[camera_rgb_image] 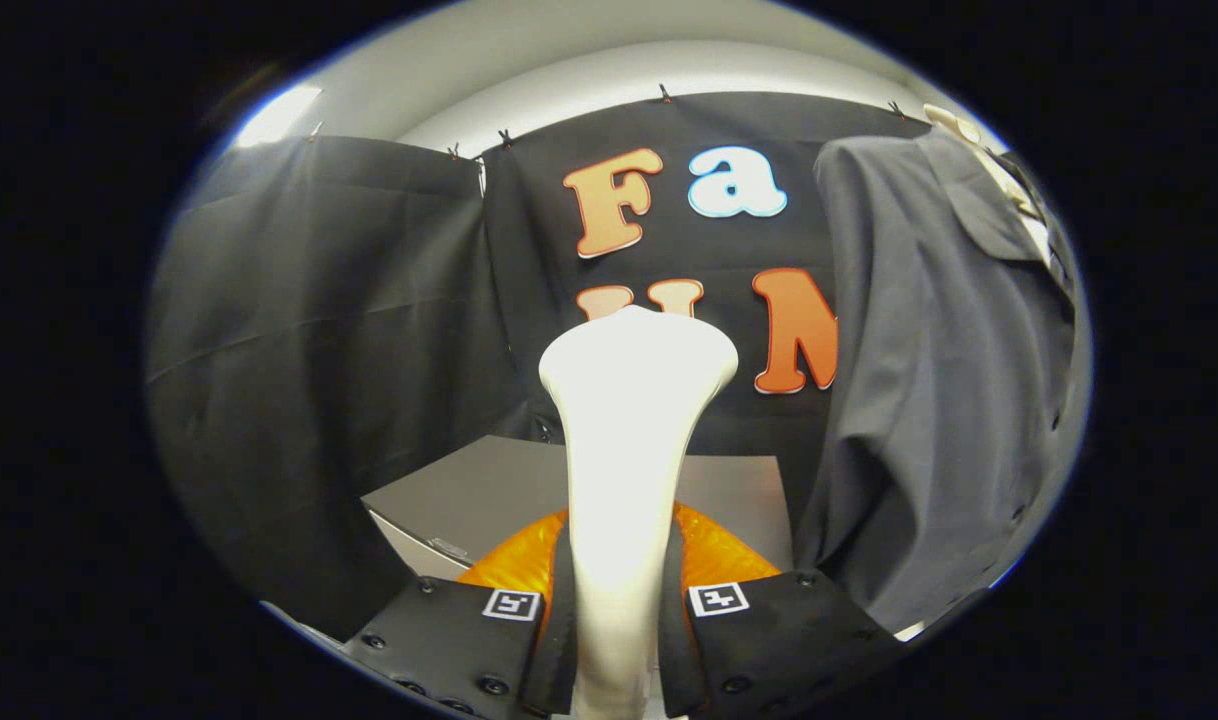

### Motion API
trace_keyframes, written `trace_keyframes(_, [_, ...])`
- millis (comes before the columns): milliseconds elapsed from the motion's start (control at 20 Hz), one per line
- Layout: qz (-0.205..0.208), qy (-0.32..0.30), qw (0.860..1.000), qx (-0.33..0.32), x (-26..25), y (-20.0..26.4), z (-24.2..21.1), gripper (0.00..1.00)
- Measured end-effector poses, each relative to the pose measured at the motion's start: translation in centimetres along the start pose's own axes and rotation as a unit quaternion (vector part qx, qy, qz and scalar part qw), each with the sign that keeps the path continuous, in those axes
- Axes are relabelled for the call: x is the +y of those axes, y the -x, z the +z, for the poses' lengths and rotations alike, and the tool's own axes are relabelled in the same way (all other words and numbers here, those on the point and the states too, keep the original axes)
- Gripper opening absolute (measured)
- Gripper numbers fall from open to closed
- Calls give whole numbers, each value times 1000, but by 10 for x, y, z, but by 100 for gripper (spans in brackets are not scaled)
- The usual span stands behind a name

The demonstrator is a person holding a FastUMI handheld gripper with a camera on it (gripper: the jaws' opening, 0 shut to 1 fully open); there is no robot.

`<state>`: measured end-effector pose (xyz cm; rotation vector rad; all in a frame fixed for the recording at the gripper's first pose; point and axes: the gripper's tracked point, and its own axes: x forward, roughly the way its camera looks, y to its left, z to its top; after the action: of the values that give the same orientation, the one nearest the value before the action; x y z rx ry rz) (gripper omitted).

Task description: Iron the clothes twice with a garment steamer, once on the left side and once on the right side.

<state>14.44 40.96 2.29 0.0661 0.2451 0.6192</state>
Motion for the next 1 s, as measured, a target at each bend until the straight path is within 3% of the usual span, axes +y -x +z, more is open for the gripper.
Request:
trace_keyframes(300, [33,-3,997,-65,-5,79,33,40])
trace_keyframes(650, [20,-3,994,-107,-55,162,40,40])
trace_keyframes(1000, [-16,13,990,-137,-116,209,47,40])
